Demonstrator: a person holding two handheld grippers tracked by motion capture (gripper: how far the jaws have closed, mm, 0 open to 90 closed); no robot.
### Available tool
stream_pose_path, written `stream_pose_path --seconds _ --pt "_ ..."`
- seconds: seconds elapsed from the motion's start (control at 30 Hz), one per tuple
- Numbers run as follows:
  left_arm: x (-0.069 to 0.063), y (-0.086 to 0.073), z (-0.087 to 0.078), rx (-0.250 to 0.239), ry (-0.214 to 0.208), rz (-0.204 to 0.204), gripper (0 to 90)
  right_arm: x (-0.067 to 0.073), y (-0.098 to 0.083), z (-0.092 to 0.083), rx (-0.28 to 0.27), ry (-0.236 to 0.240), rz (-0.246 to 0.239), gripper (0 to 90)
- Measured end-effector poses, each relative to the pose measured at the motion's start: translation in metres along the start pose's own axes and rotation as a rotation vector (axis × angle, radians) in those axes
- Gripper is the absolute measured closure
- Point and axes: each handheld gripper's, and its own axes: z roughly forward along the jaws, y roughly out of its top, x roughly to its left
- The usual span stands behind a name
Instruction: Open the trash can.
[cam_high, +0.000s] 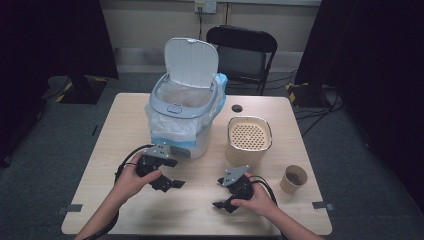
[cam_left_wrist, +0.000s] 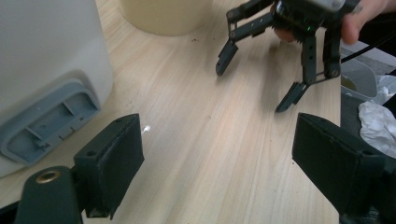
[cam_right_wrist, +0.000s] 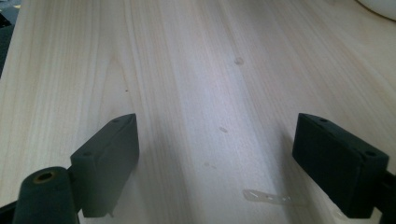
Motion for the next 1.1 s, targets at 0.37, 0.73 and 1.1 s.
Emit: stream_pose_path --seconds 0.37,0.73,1.1 --pt "-0.003 -0.017 0.024 0.034 -0.002 0.017 16.1 -0.007 0.000 -0.022 -0.034 -0.012 0.033 14.8" --pt "-0.004 -0.034 0.047 0.065 0.010 0.033 16.1 -0.009 -0.002 -0.046 -0.032 -0.015 0.049 14.6" --pt "-0.004 -0.045 0.054 0.105 0.032 0.061 16.1 -0.010 0.000 -0.061 -0.008 -0.012 0.047 14.4"
